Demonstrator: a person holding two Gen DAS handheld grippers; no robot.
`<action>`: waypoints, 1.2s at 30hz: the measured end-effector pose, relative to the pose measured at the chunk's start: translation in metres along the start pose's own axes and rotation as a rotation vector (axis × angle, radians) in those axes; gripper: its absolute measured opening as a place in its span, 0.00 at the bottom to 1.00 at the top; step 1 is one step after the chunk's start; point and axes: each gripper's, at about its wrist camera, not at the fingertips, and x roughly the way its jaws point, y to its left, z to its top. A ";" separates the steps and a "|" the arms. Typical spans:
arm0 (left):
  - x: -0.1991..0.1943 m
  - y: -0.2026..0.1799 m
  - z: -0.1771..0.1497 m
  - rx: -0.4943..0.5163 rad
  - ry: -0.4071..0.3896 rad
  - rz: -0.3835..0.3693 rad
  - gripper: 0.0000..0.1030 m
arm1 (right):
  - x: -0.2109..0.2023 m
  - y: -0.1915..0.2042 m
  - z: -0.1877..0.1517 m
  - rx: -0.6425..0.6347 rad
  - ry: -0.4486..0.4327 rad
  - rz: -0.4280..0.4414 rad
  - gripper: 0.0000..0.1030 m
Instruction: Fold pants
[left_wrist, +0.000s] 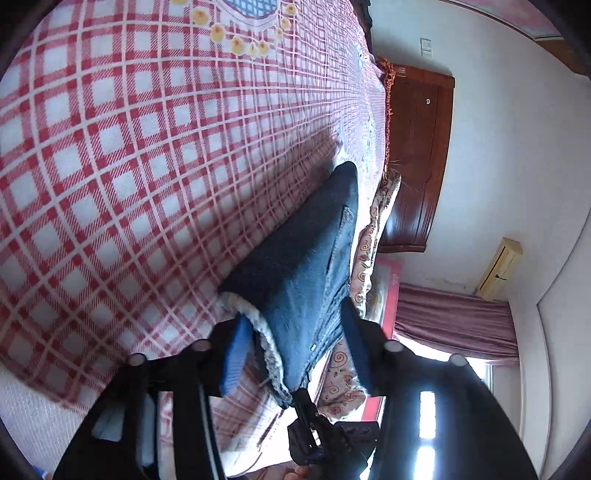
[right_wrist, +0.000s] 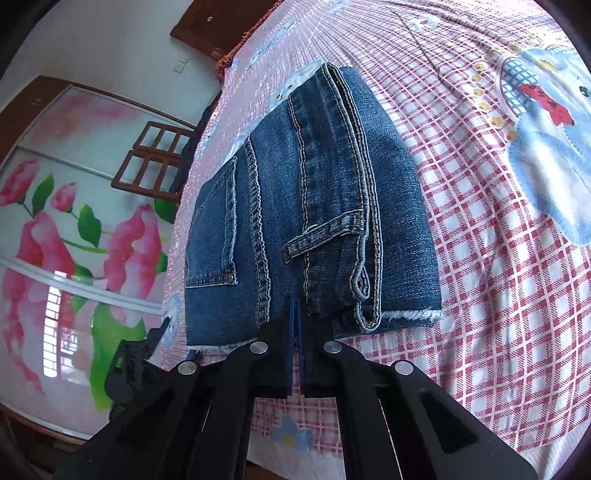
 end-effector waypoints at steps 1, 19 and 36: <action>-0.007 -0.007 -0.003 0.019 -0.002 0.022 0.62 | -0.005 0.001 0.000 -0.002 -0.006 0.002 0.05; 0.114 -0.153 0.009 0.818 0.107 0.276 0.90 | -0.023 -0.026 0.052 0.052 -0.089 -0.037 0.37; 0.149 -0.130 0.030 0.782 0.185 0.388 0.94 | -0.026 0.058 0.070 -0.371 -0.101 -0.277 0.05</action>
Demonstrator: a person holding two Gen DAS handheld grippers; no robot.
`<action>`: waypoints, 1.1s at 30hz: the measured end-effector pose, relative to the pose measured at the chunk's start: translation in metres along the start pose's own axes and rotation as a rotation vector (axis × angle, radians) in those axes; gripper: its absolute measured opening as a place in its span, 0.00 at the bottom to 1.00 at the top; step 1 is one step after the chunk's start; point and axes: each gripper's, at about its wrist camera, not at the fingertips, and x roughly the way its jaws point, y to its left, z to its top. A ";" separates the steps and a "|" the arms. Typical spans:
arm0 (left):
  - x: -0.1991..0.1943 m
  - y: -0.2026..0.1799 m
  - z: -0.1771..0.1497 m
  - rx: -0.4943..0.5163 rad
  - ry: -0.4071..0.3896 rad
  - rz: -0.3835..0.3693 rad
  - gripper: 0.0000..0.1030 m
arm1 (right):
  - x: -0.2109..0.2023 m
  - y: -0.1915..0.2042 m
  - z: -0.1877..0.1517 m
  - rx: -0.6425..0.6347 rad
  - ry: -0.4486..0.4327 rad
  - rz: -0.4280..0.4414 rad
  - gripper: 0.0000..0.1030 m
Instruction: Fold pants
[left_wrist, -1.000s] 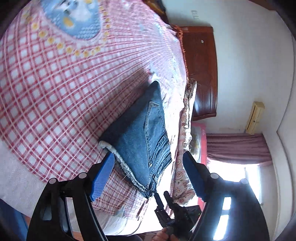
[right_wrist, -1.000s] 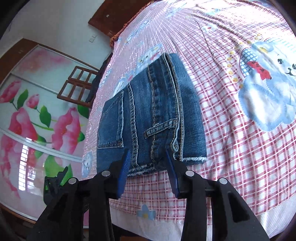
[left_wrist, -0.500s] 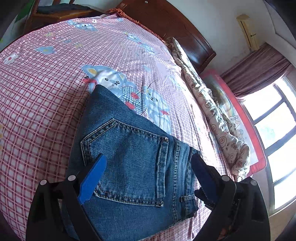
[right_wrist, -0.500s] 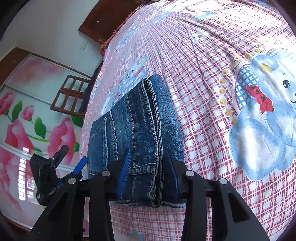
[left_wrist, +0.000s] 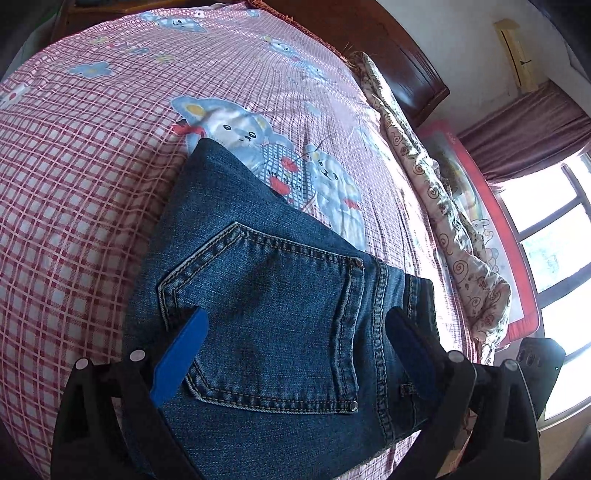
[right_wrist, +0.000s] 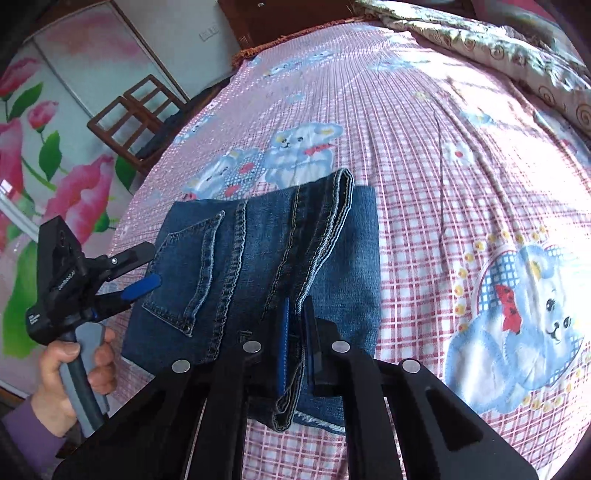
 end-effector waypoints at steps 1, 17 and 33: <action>-0.002 0.000 0.000 -0.001 -0.001 -0.006 0.94 | -0.006 0.000 0.004 -0.001 -0.012 0.013 0.05; 0.006 -0.017 -0.009 0.154 0.014 0.087 0.98 | 0.013 -0.093 -0.053 0.482 0.039 0.310 0.11; 0.007 -0.019 -0.011 0.161 0.018 0.103 0.98 | 0.052 -0.036 -0.039 0.231 0.133 0.232 0.18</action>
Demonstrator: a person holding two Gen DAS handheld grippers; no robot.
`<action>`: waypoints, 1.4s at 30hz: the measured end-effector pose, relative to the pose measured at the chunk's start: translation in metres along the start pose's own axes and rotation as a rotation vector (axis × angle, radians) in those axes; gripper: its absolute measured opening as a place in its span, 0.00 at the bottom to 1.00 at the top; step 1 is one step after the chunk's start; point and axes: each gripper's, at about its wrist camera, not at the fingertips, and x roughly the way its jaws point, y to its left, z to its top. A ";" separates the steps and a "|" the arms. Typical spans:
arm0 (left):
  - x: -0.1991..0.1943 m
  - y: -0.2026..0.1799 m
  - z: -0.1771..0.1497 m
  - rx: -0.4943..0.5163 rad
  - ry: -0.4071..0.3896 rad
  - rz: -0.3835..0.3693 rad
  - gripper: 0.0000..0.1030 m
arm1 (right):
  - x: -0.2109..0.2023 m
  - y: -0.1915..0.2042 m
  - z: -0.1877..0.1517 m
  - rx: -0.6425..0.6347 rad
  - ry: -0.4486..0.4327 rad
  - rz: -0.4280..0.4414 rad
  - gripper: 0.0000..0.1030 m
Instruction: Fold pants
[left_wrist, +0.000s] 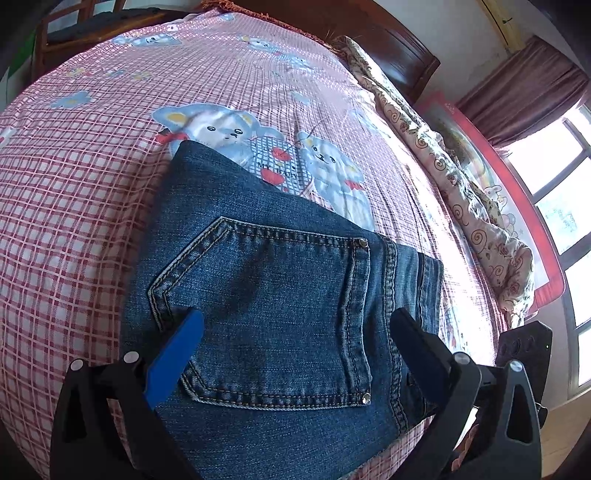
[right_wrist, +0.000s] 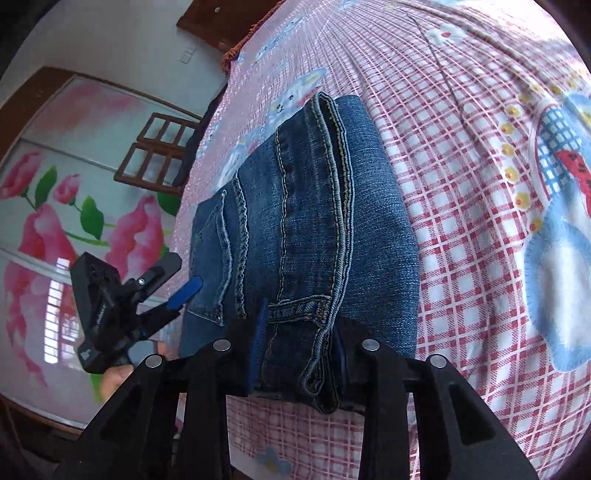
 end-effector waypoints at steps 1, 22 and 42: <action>0.000 -0.002 0.000 0.008 0.003 0.008 0.98 | -0.001 0.006 0.001 -0.030 0.000 -0.027 0.15; 0.016 -0.045 -0.033 0.271 0.019 0.228 0.98 | -0.041 -0.026 0.000 0.110 -0.109 -0.179 0.26; 0.011 -0.040 -0.025 0.230 0.020 0.190 0.98 | 0.035 0.037 0.063 -0.116 -0.068 -0.266 0.47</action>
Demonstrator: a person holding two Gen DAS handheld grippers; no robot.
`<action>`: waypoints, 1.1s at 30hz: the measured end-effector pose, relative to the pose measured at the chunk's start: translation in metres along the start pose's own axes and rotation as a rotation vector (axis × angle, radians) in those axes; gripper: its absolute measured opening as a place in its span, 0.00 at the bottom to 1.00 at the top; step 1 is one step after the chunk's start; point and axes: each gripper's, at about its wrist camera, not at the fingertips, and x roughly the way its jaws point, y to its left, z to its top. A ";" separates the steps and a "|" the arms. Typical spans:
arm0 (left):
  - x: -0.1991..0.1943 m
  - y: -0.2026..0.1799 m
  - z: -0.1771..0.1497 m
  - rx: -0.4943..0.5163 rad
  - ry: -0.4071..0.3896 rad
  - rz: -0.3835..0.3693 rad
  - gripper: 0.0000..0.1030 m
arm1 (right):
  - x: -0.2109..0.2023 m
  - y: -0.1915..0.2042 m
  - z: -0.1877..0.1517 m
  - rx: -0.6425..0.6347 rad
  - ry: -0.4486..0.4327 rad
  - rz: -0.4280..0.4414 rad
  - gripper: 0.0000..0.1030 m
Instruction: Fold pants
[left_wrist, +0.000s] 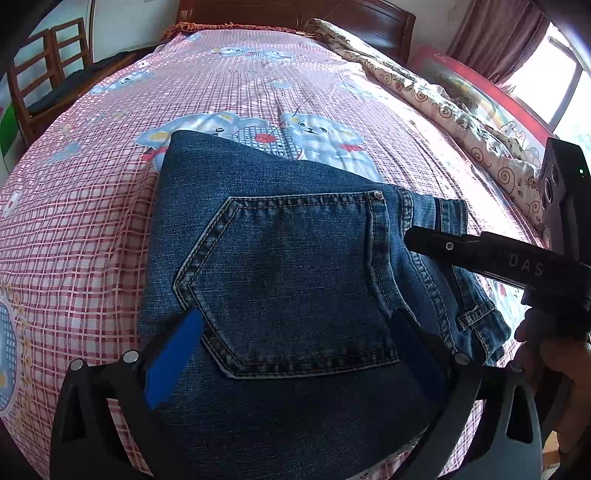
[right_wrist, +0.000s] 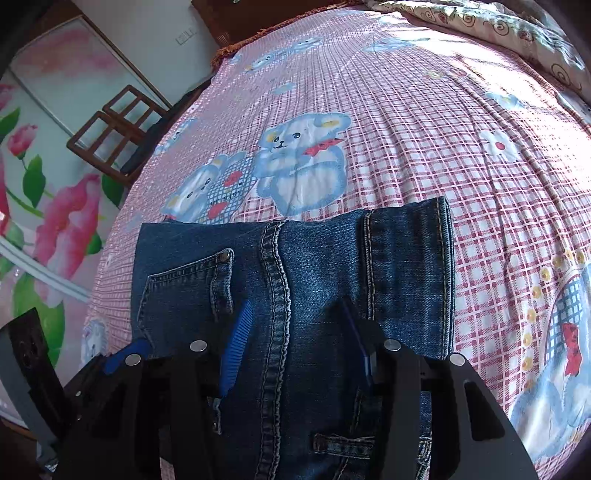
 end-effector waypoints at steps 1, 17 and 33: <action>0.000 0.000 0.000 -0.001 0.000 -0.001 0.98 | -0.007 -0.002 -0.002 0.026 -0.004 0.001 0.47; -0.057 0.084 -0.017 -0.282 -0.106 -0.194 0.98 | -0.041 -0.013 -0.067 -0.041 0.048 0.016 0.64; 0.051 0.140 0.070 -0.450 0.055 -0.386 0.18 | -0.029 -0.002 -0.059 -0.099 0.065 -0.014 0.69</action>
